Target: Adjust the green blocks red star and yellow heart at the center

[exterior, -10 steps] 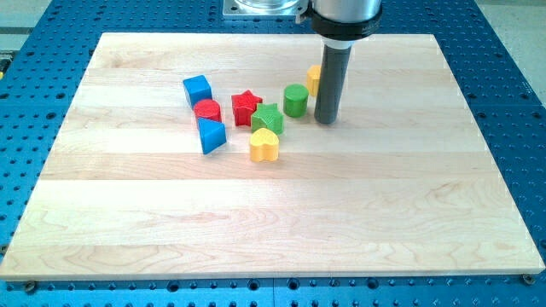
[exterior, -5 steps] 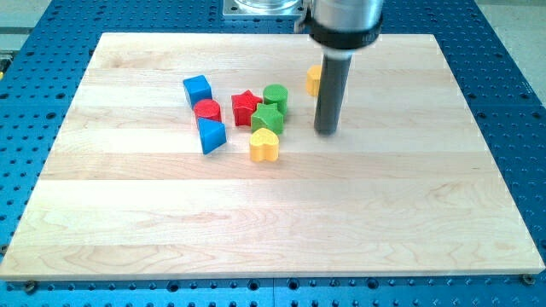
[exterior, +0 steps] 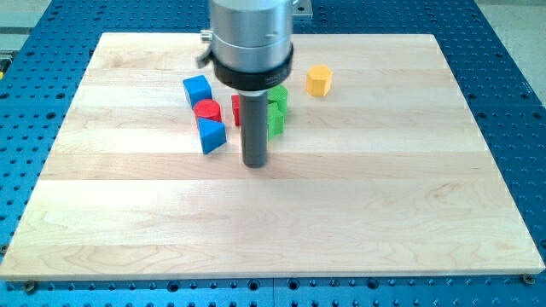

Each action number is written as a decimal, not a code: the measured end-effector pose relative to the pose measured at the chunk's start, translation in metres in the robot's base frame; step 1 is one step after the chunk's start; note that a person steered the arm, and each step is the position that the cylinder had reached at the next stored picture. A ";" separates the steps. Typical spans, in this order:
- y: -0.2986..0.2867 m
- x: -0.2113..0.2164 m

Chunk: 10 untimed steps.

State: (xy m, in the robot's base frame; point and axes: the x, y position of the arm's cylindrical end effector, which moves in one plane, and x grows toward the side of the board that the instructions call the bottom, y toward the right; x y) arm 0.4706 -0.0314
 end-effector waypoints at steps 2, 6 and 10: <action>0.009 0.005; 0.011 0.001; 0.072 -0.052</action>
